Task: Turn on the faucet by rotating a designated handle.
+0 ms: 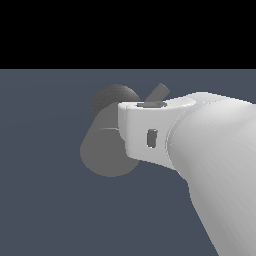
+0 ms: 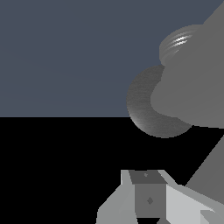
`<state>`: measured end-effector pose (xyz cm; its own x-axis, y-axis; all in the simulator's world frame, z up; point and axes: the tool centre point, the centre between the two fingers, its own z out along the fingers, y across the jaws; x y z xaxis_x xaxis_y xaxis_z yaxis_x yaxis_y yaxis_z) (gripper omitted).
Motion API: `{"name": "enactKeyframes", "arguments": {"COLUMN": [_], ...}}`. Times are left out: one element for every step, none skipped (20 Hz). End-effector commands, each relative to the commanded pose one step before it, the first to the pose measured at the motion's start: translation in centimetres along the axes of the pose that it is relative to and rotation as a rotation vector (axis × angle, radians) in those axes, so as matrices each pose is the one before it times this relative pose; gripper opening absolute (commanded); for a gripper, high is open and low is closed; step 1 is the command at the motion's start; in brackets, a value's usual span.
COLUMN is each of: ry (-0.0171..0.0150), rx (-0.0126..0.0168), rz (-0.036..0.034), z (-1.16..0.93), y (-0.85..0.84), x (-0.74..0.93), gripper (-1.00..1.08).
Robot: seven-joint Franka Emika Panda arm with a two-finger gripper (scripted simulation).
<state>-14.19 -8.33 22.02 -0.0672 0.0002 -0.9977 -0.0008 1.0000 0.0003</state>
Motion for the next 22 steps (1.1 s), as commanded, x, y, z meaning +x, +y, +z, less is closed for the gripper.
{"name": "enactKeyframes", "arguments": {"ry": [-0.00116,-0.00293,-0.00293,-0.00293,-0.00290,-0.00284,-0.00287,-0.00284,-0.00284,-0.00281,-0.00282,-0.00275,-0.00279,-0.00276,-0.00273,-0.00273,-0.00273,-0.00266,-0.00267,-0.00267,-0.00264,-0.00264], "rx": [0.01072,-0.00175,-0.00175,-0.00175,-0.00173,-0.00169,-0.00171,-0.00169,-0.00169,-0.00167,-0.00166,-0.00162,-0.00164,-0.00162,-0.00160,-0.00160,-0.00159,-0.00155,-0.00155,-0.00155,-0.00152,-0.00152], "rz": [-0.00065,-0.00019,-0.00019,-0.00019,-0.00018,-0.00018,-0.00018,-0.00018,-0.00018,-0.00017,-0.00017,-0.00017,-0.00017,-0.00017,-0.00016,-0.00016,-0.00016,-0.00015,-0.00015,-0.00015,-0.00015,-0.00014], "z": [0.018,-0.002,-0.002,-0.002,-0.002,-0.001,-0.002,-0.001,-0.002,-0.001,-0.001,0.000,-0.001,-0.001,0.000,0.000,-0.001,0.001,0.001,0.001,0.001,0.002], "y": [-0.215,0.362,0.360,0.359,0.356,0.353,0.352,0.349,0.347,0.344,0.342,0.339,0.337,0.335,0.332,0.330,0.327,0.324,0.321,0.319,0.316,0.314], "x": [-0.076,-0.278,-0.277,-0.276,-0.274,-0.270,-0.271,-0.269,-0.268,-0.265,-0.264,-0.261,-0.261,-0.259,-0.256,-0.255,-0.254,-0.250,-0.249,-0.248,-0.246,-0.245], "gripper": [-1.00,-1.00,-1.00,-1.00,-1.00,-1.00,-1.00,-1.00,-1.00,-1.00,-1.00,-1.00,-1.00,-1.00,-1.00,-1.00,-1.00,-1.00,-1.00,-1.00,-1.00,-1.00]}}
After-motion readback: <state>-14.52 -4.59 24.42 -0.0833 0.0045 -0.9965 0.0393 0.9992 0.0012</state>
